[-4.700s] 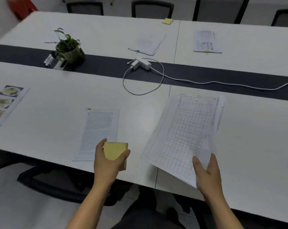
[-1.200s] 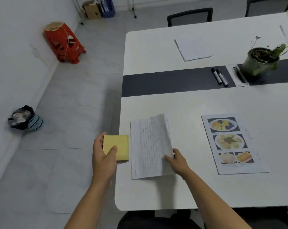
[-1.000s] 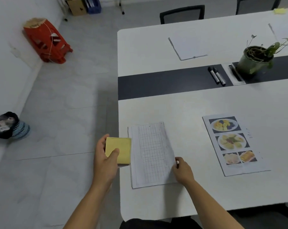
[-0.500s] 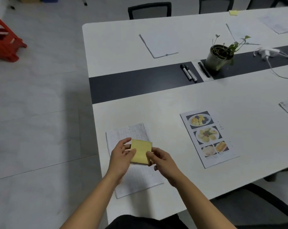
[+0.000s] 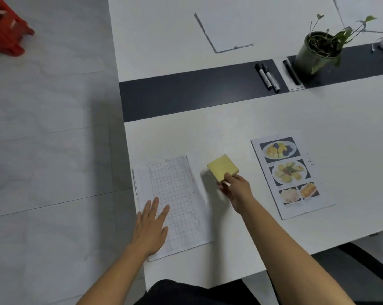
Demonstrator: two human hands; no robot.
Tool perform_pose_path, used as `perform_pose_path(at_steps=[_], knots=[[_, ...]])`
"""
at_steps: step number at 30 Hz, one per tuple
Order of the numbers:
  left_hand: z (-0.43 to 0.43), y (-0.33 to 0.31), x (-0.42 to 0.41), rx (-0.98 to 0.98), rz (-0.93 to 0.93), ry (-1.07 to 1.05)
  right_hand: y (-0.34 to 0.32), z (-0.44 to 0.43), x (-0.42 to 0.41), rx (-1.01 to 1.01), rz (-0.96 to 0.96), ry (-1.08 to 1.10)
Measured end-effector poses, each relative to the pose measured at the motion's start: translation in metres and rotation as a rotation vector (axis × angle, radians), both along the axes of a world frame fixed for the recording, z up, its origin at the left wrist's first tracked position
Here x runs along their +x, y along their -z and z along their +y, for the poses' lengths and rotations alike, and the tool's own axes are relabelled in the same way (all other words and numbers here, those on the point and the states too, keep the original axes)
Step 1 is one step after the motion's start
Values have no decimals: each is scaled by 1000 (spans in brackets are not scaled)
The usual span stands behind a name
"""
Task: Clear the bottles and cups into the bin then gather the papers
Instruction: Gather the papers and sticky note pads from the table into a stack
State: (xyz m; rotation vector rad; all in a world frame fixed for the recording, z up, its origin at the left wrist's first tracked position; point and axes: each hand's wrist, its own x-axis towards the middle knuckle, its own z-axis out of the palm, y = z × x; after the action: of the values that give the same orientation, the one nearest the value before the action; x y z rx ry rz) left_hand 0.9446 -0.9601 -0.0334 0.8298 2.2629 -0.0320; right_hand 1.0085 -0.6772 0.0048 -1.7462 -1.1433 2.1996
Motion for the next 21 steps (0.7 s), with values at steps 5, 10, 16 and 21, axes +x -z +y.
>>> perform_pose_path(at_steps=[5,10,16,21], knots=[[-10,3,-4,17,-12,9,24,0,-30,-2,-60,-58],[-8,2,-4,36,-22,-2,38,-1,-27,138,-233,-201],[4,-11,-9,52,23,-19,9,-4,-11,576,-386,-558],[18,-76,-22,503,61,-359,-58,-24,27,1003,-255,-644]])
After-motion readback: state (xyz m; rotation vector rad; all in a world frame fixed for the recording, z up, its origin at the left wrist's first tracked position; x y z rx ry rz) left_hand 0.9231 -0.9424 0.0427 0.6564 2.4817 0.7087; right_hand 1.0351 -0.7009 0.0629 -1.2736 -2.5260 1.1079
